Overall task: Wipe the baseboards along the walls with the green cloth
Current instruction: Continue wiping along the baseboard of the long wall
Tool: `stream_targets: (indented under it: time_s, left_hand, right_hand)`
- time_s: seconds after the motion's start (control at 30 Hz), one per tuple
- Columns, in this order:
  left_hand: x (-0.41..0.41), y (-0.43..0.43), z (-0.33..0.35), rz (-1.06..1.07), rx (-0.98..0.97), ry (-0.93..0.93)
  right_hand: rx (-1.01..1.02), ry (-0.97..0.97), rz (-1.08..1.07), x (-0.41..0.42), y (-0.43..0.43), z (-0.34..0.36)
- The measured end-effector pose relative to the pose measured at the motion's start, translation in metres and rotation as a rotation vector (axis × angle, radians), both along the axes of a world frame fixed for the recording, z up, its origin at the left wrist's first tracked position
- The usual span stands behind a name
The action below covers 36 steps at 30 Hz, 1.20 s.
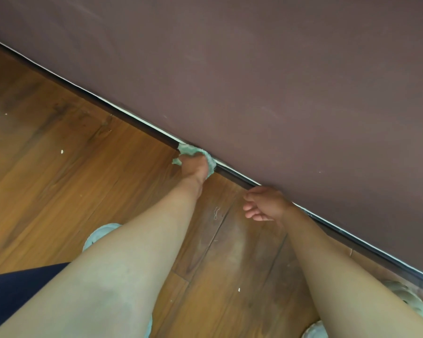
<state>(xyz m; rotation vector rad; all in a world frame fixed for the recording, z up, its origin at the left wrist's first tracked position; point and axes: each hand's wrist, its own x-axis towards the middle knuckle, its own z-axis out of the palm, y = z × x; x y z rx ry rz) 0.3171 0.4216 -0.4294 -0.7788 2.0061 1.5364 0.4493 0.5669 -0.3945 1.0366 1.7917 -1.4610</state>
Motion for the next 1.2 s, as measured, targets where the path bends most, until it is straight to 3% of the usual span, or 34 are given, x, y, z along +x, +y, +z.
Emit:
stream_targets:
  time_s: [0.3,0.67,0.93,1.03,1.2]
  left_hand:
    - [0.038,0.030,-0.012,-0.326,-0.075,0.043]
    - [0.054,0.044,-0.011,-0.182,-0.118,0.131]
    - [0.102,0.081,-0.010,-0.599,-0.277,0.047]
    - [0.101,0.080,-0.008,-0.482,-0.190,0.094]
    - [0.067,0.051,0.009,-0.074,-0.168,0.082]
  right_hand:
    - [0.031,-0.028,0.079,0.003,0.002,-0.007]
    - [0.038,-0.049,0.224,0.019,0.026,-0.017]
    - [0.048,-0.046,0.319,0.037,0.034,-0.013]
    - [0.049,-0.047,0.367,0.044,0.038,-0.012]
    - [0.023,-0.067,0.330,0.065,0.053,-0.016]
